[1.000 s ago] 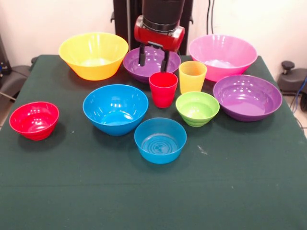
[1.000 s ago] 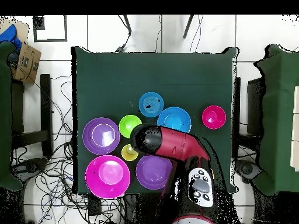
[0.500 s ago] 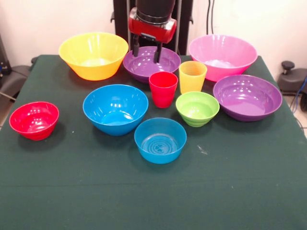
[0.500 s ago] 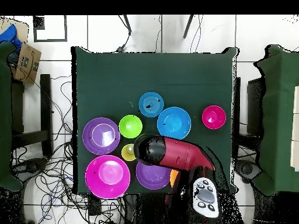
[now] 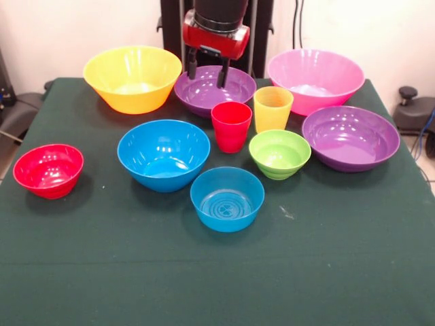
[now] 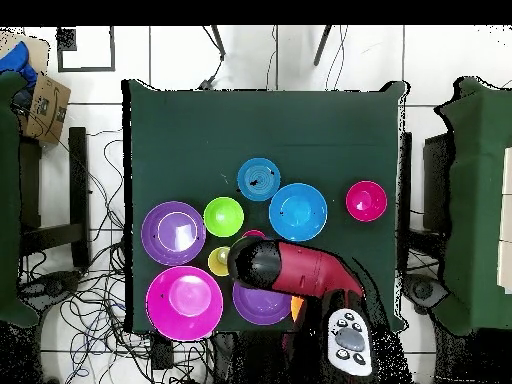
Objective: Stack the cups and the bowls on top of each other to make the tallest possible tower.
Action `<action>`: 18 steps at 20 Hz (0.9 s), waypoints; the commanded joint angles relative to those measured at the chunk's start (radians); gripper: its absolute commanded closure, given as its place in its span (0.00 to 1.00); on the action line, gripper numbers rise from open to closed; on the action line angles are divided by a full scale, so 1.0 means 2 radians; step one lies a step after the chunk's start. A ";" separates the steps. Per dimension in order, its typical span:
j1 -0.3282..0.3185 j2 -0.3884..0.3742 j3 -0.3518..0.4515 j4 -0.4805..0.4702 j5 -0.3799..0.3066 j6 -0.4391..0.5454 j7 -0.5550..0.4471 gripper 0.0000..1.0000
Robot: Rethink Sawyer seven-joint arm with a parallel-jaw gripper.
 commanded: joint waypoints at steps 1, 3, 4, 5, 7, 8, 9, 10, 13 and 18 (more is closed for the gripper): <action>0.003 0.009 0.063 0.027 -0.008 -0.051 0.045 0.00; 0.005 0.011 0.062 0.024 -0.006 -0.057 0.049 0.00; 0.006 0.011 0.062 0.024 -0.004 -0.065 0.055 0.00; 0.004 0.012 0.063 0.024 -0.003 -0.070 0.055 0.00; 0.006 0.016 0.063 0.023 -0.003 -0.080 0.060 0.00; 0.008 0.019 0.062 0.022 -0.004 -0.083 0.060 0.00; 0.008 0.019 0.062 0.024 -0.005 -0.087 0.061 0.00; 0.007 0.022 0.063 0.026 -0.006 -0.092 0.061 0.00; 0.009 0.023 0.062 0.025 -0.005 -0.091 0.060 0.00; 0.018 0.041 0.054 0.016 -0.008 -0.124 0.069 0.00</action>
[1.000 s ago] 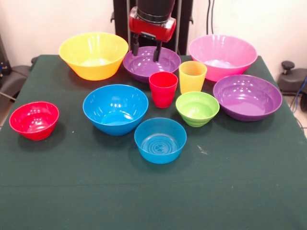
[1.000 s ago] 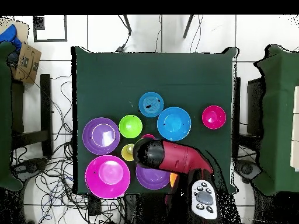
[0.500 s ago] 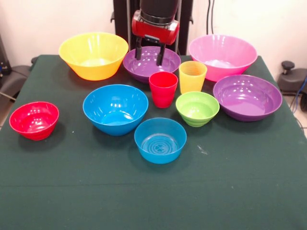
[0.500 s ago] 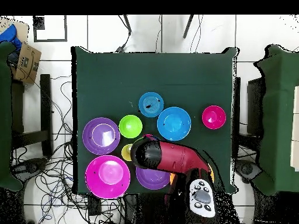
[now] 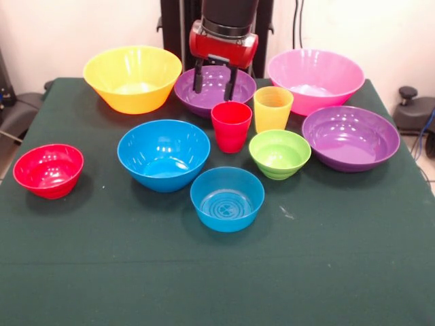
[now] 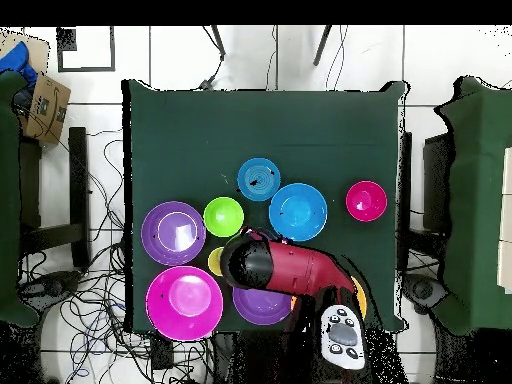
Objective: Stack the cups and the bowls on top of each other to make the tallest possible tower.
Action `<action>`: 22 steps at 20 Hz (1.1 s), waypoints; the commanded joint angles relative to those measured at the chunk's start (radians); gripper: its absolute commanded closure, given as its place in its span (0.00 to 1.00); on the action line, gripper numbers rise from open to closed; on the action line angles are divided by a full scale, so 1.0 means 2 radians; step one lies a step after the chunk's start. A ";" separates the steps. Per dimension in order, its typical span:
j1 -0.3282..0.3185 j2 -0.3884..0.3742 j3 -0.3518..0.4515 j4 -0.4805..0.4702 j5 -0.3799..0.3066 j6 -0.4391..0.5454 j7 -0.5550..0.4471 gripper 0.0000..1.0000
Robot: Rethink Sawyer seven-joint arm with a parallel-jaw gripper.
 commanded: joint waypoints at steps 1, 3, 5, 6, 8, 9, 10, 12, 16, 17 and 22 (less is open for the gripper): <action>0.017 0.042 0.038 0.011 -0.009 -0.053 0.070 0.00; 0.022 0.047 0.030 0.009 -0.009 -0.053 0.072 0.00; 0.023 0.052 0.026 0.009 -0.009 -0.048 0.069 0.00; 0.023 0.054 0.024 0.010 -0.009 -0.047 0.069 0.00; 0.018 0.059 0.026 0.015 -0.007 -0.055 0.070 0.00; 0.017 0.058 0.025 0.014 -0.006 -0.052 0.069 0.00; 0.016 0.060 0.025 0.015 -0.004 -0.054 0.071 0.00; 0.015 0.059 0.026 0.015 -0.003 -0.054 0.070 0.00; 0.011 0.049 0.031 0.025 -0.003 -0.043 0.066 0.00; 0.009 0.044 0.033 0.031 -0.003 -0.040 0.065 0.00; -0.014 0.006 0.042 0.057 0.000 -0.012 0.053 0.00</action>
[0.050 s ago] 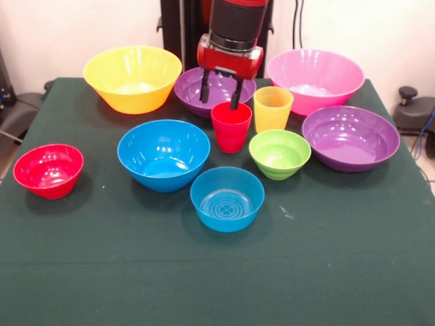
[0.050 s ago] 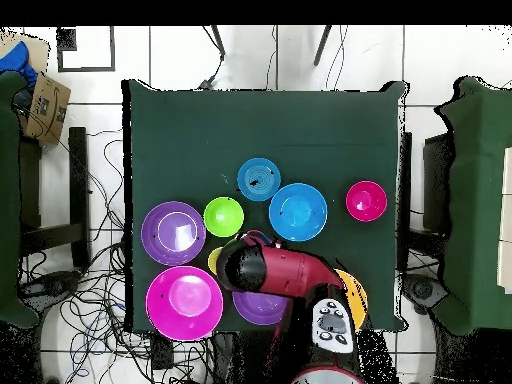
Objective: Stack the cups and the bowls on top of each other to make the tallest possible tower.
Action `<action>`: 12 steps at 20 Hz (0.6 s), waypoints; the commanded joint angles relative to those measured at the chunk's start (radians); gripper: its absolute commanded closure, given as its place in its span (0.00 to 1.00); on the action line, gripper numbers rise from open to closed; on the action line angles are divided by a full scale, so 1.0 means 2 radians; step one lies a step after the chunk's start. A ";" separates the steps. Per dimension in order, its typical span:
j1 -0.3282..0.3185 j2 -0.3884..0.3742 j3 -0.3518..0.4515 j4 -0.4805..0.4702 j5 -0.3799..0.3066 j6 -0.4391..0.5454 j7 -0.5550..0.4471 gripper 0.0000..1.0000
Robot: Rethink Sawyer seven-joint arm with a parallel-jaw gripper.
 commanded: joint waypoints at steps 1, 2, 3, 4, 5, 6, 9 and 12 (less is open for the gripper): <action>-0.020 -0.028 0.042 0.049 0.000 0.029 0.050 0.00; -0.025 -0.040 0.044 0.055 -0.001 0.039 0.044 0.00; -0.027 -0.045 0.044 0.058 -0.002 0.044 0.041 0.00; -0.029 -0.043 0.045 0.059 -0.006 0.041 0.038 0.00; -0.028 -0.037 0.044 0.058 -0.008 0.035 0.039 0.00; -0.022 -0.025 0.038 0.053 -0.010 0.027 0.043 0.00; -0.007 -0.005 0.021 0.039 -0.012 0.026 0.049 0.00; -0.001 0.012 0.015 0.031 -0.013 0.022 0.051 0.00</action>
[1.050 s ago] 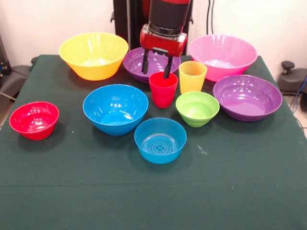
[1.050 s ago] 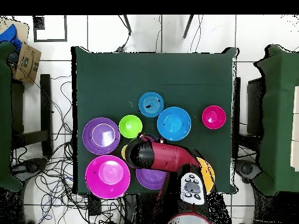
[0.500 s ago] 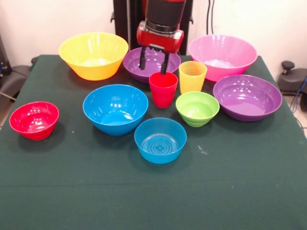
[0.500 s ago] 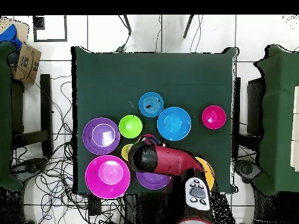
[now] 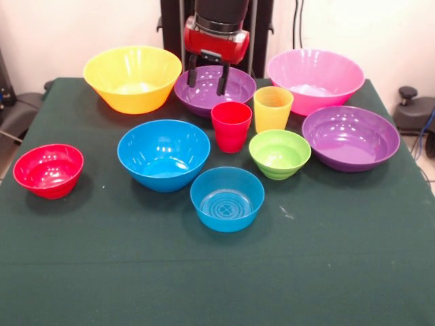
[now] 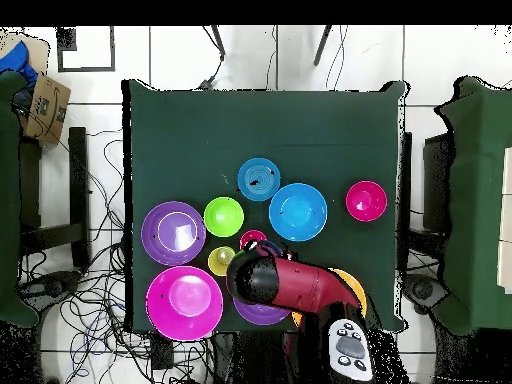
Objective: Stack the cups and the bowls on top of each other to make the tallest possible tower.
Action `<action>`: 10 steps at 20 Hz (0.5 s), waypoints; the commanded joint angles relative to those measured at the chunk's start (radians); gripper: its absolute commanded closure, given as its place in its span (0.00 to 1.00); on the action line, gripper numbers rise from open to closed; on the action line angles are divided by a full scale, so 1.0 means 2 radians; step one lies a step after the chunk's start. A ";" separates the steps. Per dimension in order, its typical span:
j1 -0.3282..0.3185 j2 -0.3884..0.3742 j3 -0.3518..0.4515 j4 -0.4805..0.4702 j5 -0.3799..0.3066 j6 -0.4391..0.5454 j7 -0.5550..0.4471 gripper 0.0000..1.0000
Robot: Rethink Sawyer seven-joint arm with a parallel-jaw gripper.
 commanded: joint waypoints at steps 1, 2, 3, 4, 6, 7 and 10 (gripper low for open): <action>0.016 0.038 0.022 0.006 -0.012 0.022 0.052 0.00; 0.019 0.039 0.020 0.006 -0.011 0.020 0.054 0.00; 0.019 0.041 0.021 0.006 -0.011 0.018 0.055 0.00; 0.015 0.044 0.025 0.008 -0.010 0.014 0.054 0.00; 0.015 0.050 0.025 0.007 -0.011 0.010 0.053 0.00; 0.016 0.054 0.024 0.004 -0.011 0.009 0.054 0.00; 0.024 0.076 0.018 -0.007 -0.013 -0.005 0.058 0.00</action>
